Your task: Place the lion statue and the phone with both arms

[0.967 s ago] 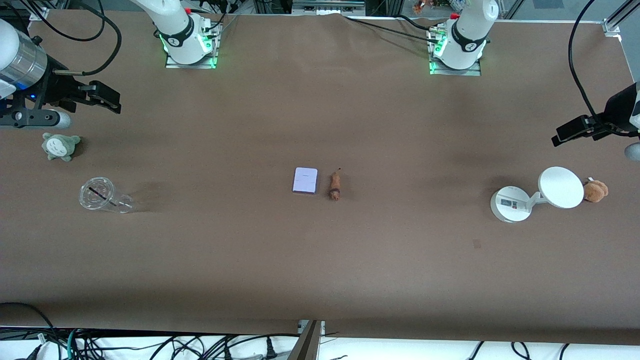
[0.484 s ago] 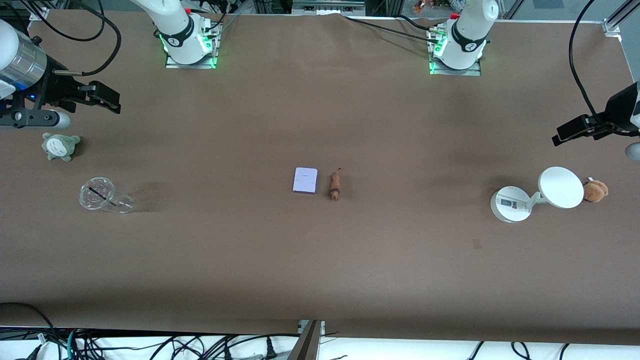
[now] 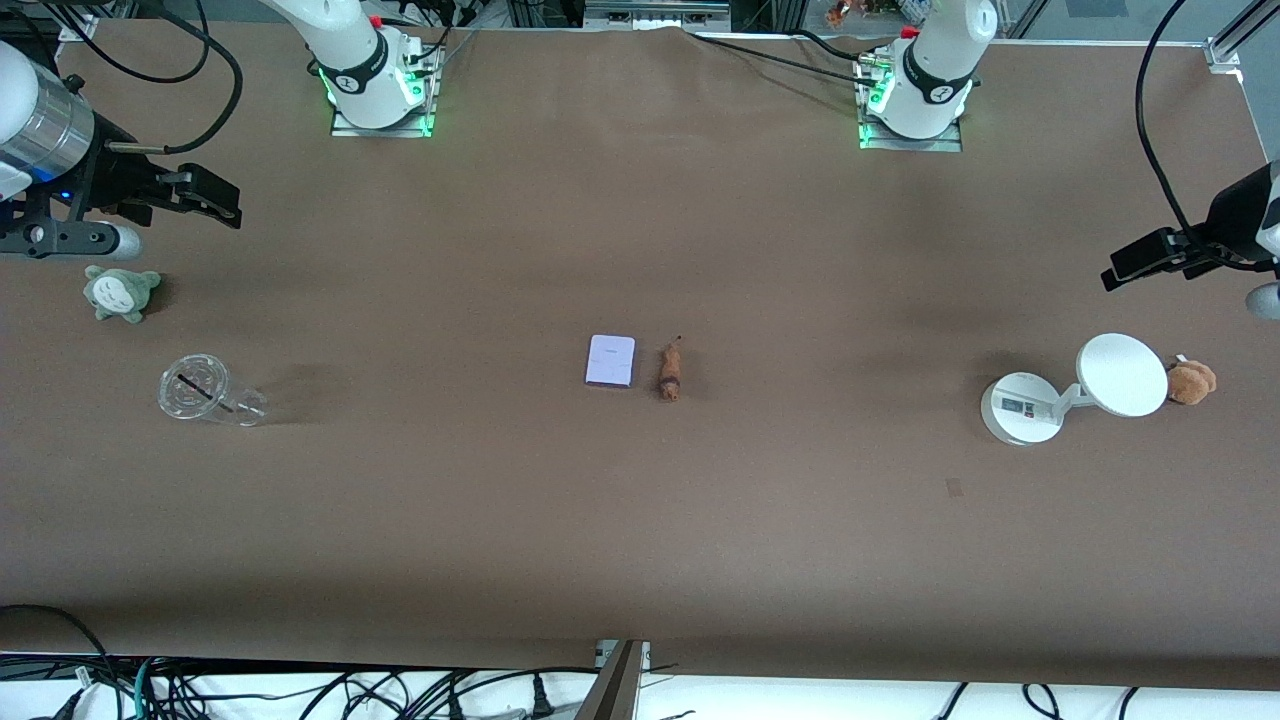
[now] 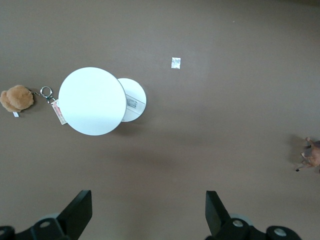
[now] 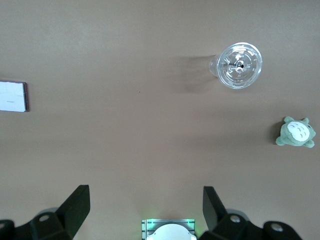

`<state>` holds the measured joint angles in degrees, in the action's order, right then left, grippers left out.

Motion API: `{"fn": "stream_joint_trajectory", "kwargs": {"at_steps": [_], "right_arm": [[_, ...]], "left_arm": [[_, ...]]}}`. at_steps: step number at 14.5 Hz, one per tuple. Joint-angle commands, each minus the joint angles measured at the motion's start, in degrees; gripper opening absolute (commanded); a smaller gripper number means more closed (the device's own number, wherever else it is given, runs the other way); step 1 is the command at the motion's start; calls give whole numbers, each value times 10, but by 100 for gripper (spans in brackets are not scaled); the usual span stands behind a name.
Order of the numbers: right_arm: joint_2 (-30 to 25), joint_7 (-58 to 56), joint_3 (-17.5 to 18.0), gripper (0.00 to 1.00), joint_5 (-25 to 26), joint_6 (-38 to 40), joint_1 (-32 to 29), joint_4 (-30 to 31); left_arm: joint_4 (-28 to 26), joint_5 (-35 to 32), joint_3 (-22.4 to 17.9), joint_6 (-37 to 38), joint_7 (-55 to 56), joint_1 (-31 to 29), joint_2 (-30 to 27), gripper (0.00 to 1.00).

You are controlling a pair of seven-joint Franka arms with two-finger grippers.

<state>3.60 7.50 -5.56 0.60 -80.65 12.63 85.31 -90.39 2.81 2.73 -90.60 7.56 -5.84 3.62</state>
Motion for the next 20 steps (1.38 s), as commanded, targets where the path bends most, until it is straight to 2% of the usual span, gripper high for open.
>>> {"fn": "stream_joint_trajectory", "kwargs": {"at_steps": [1,7,9,13,16,18,20], "right_arm": [[4,-4,1,100,1,1,-4,-9],[4,-3,1,100,1,-1,-4,-9],[4,-2,1,100,1,-6,-4,-9],[4,-3,1,100,1,-6,-4,-9],[4,-3,1,100,0,-6,-4,-9],[4,-2,1,100,2,-6,-4,-9],[8,-2,1,100,2,-6,-4,-9]], "left_arm": [[11,-10,17,17,-6,0,-5,100],[31,1,26,8,-9,-3,0,100],[56,2,27,9,-5,0,2,100],[56,-20,39,18,-7,-1,9,100],[61,-18,39,57,-7,-6,29,100],[61,-19,46,56,2,9,44,100],[64,-13,47,54,61,42,85,100]]}}
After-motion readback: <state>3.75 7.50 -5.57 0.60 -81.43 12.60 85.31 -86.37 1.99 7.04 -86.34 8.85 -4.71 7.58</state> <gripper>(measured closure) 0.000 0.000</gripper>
